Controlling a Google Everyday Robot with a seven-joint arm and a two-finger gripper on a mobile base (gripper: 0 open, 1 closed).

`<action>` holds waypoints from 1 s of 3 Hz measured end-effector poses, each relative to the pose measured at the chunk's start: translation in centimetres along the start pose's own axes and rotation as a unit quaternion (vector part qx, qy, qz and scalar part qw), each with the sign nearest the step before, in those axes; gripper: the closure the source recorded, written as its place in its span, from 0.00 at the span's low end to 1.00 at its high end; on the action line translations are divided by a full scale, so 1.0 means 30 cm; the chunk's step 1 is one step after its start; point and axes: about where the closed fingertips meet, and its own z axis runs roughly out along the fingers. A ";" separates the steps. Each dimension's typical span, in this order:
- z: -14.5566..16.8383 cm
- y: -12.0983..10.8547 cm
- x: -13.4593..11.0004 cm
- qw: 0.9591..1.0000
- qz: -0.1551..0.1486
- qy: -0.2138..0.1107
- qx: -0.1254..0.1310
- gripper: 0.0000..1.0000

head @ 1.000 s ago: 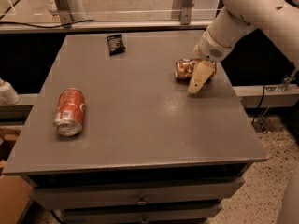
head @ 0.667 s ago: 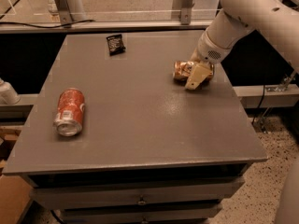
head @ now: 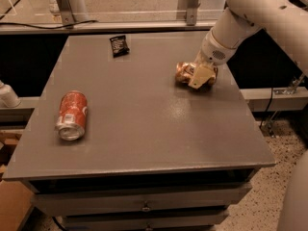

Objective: Pick orange can

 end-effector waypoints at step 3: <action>-0.132 0.029 -0.157 0.996 0.028 -0.086 -0.019 1.00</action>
Offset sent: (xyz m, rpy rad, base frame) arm -0.0070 0.0311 0.0562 0.1933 0.0200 -0.0203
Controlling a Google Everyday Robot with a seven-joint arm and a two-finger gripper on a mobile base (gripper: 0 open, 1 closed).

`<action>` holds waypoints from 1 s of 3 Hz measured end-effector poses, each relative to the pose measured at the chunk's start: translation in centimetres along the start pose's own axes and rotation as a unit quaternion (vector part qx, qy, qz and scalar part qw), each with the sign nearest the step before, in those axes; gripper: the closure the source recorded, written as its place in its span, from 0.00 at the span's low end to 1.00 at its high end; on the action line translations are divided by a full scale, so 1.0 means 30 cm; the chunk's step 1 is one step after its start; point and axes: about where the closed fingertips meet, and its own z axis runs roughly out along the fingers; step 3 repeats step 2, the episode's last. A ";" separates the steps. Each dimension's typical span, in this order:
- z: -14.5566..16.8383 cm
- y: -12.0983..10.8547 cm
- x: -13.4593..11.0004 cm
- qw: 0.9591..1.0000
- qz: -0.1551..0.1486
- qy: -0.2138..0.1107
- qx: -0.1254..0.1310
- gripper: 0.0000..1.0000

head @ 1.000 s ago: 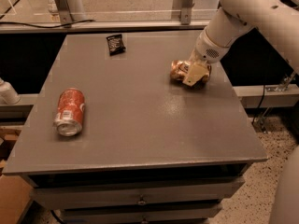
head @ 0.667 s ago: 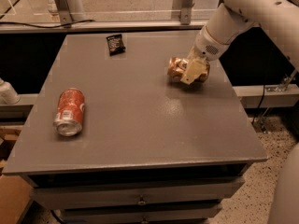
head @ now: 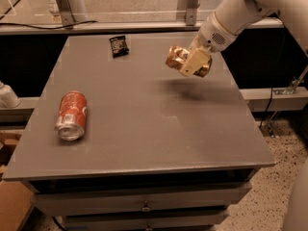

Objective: Pick orange can

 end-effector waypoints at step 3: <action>-0.048 0.029 -0.065 0.999 0.014 -0.045 -0.015 1.00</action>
Offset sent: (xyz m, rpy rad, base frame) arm -0.0064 0.0075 0.0186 0.0774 0.0084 -0.0035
